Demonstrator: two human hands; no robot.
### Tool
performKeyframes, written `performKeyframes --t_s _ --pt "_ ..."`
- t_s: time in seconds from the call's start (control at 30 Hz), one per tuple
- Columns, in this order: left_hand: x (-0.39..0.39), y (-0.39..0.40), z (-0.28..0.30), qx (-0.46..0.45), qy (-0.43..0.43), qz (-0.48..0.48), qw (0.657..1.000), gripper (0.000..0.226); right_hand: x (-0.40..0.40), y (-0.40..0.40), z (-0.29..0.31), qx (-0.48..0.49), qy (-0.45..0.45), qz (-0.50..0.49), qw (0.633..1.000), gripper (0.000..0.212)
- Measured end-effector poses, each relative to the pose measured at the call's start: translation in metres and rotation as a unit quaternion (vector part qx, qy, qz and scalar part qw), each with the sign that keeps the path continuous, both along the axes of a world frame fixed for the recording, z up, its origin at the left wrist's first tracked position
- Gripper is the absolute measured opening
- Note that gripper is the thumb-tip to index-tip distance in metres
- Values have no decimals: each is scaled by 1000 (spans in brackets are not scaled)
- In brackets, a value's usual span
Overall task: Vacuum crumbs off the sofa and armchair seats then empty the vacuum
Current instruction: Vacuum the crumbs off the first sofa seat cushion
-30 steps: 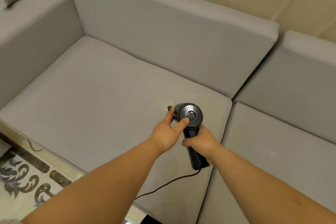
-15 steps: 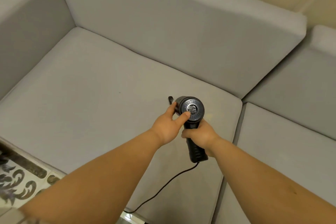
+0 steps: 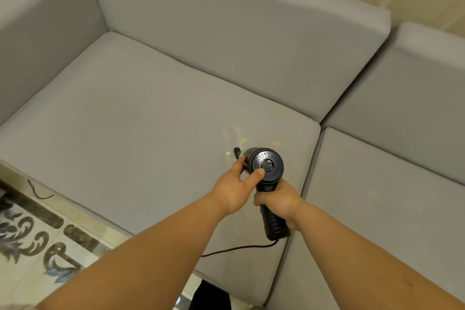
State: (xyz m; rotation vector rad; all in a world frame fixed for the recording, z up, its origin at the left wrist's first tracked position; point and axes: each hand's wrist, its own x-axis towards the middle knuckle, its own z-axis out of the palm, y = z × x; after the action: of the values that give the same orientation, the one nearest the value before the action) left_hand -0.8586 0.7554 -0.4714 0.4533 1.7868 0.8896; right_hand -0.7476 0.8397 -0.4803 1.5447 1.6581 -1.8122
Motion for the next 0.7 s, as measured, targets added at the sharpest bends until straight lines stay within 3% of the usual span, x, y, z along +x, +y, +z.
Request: performKeyframes --t_s 0.23,0.37,0.7 --pt "46 -24 4 -2 2 5 1000 73 45 -24 7 -8 4 13 1000 35" --pt "50 -26 10 9 7 20 1000 73 48 -27 13 9 22 0 1000 39" --pt "-26 5 11 41 32 45 998 73 -30 4 14 30 56 -26 998 45"
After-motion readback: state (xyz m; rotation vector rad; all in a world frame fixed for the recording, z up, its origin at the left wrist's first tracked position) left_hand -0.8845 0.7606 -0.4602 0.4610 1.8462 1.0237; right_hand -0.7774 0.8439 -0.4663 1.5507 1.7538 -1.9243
